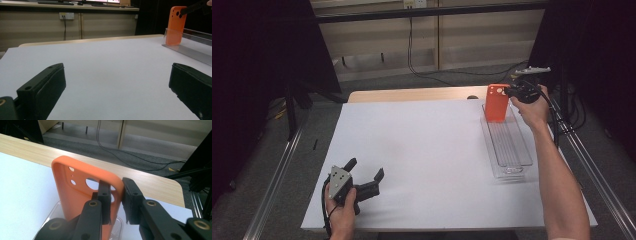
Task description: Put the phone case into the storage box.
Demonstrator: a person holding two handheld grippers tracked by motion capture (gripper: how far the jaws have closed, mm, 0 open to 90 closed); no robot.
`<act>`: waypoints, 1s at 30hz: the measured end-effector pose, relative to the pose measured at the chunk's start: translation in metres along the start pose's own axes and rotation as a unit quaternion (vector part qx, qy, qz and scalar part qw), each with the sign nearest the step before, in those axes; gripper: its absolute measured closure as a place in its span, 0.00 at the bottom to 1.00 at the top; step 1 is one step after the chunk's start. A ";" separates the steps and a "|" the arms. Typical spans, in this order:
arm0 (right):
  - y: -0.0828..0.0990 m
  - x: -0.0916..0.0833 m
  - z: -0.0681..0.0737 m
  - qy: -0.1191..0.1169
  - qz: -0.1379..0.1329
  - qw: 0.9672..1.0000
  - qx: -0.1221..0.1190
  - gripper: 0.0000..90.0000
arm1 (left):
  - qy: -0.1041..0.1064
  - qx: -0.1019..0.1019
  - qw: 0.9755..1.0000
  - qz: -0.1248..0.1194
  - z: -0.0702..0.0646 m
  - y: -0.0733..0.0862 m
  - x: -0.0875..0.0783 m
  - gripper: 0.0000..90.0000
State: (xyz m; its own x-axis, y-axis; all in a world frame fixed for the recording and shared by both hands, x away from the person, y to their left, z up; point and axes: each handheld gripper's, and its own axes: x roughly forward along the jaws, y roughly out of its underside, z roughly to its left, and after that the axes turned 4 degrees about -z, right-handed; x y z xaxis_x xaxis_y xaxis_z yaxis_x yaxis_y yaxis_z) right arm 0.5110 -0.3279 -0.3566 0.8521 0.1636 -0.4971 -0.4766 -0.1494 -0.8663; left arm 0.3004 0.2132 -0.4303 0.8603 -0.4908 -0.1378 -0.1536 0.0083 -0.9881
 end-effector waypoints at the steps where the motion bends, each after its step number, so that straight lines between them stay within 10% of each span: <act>1: 0.000 0.000 0.000 -0.001 0.000 1.000 0.000 0.85 | 0.000 0.001 1.000 0.000 0.000 0.000 0.000 0.01; 30: 0.001 -0.001 -0.001 0.005 0.002 1.000 0.003 0.77 | -0.007 0.002 1.000 0.000 0.002 0.000 -0.001 0.01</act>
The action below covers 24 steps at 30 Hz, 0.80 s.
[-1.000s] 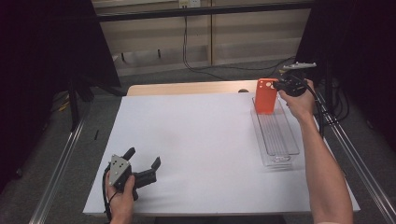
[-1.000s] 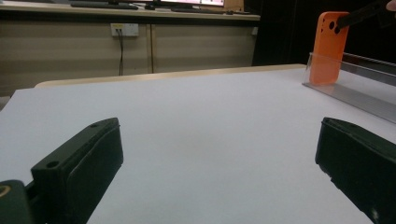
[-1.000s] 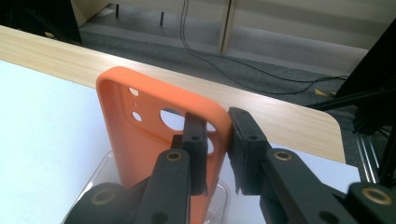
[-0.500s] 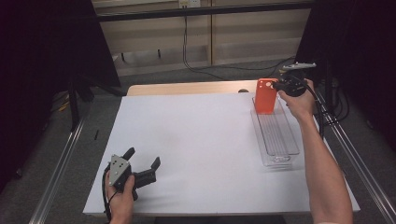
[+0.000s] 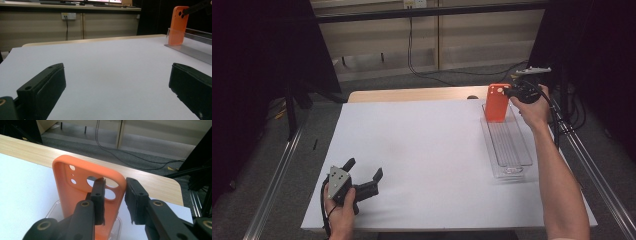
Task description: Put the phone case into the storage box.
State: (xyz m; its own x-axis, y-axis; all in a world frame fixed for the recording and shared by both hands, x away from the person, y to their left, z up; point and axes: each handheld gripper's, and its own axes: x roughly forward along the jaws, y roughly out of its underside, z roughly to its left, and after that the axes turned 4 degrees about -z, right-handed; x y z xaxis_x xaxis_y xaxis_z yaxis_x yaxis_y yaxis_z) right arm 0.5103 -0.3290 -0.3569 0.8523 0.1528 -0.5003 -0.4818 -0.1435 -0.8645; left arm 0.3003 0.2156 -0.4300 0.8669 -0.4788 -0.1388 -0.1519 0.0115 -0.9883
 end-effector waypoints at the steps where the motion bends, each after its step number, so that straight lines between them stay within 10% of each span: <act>1: 0.000 0.000 0.000 -0.001 0.000 1.000 0.001 0.76 | 0.000 0.000 1.000 -0.001 0.000 0.000 0.000 0.01; 24: -0.001 -0.008 0.003 -0.001 -0.011 1.000 0.022 0.41 | -0.011 0.003 1.000 -0.004 0.001 0.000 -0.001 0.01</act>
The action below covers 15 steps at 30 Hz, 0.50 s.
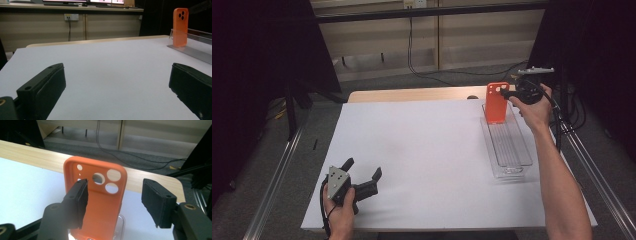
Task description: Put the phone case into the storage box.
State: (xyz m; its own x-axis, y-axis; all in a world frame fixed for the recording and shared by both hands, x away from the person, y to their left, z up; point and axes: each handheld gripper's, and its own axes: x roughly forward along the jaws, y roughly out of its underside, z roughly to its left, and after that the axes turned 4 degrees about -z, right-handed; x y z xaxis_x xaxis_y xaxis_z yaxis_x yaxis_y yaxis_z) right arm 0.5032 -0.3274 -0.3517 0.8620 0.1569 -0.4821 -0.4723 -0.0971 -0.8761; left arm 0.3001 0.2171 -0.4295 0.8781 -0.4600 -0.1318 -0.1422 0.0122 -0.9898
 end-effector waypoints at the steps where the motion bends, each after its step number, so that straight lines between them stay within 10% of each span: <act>1: 0.000 0.000 0.000 -0.002 -0.001 1.000 0.003 0.41 | -0.001 0.000 1.000 -0.001 0.000 0.000 0.000 0.01; 15: 0.003 -0.001 0.002 0.020 0.008 1.000 0.010 0.07 | 0.001 0.000 1.000 0.000 0.000 0.000 0.000 0.01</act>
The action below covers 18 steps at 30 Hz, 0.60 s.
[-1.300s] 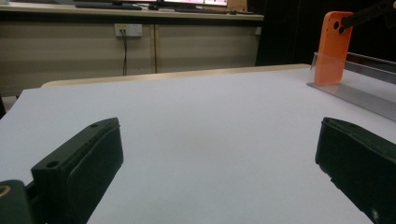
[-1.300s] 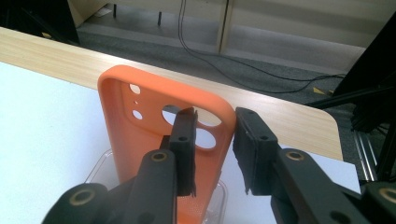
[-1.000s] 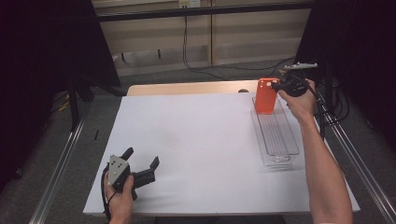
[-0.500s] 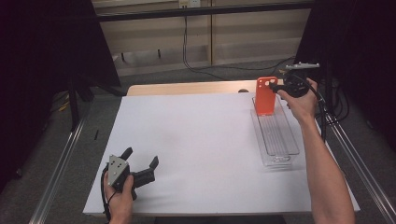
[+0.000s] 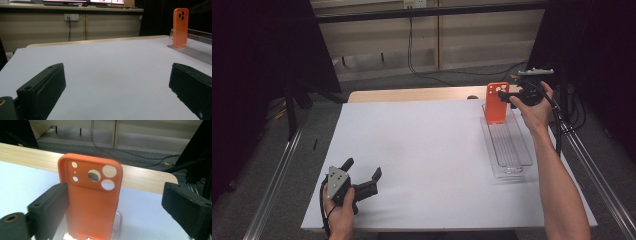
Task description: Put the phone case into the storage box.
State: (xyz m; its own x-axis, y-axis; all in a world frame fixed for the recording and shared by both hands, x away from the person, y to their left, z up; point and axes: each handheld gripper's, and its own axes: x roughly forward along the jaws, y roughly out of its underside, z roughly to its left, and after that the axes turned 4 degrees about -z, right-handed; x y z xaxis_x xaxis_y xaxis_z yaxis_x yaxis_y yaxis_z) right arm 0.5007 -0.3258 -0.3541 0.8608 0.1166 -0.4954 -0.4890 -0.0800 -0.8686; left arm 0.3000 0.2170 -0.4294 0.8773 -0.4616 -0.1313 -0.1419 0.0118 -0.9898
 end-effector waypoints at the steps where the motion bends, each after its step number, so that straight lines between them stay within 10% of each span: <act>1: 0.001 -0.001 0.000 -0.002 -0.008 1.000 -0.003 0.07 | 0.000 0.000 1.000 0.000 0.000 0.000 0.000 0.01; 18: 0.012 -0.017 0.000 -0.011 -0.075 0.997 0.005 0.05 | -0.015 -0.002 1.000 0.005 0.001 0.000 0.000 0.01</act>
State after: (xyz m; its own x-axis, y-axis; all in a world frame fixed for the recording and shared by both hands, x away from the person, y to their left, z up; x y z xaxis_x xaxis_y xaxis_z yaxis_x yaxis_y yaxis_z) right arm 0.4803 -0.3284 -0.3556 0.9209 0.1483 -0.3606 -0.3570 -0.0511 -0.9327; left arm 0.3004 0.2177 -0.4297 0.8893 -0.4347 -0.1420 -0.1519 0.0120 -0.9883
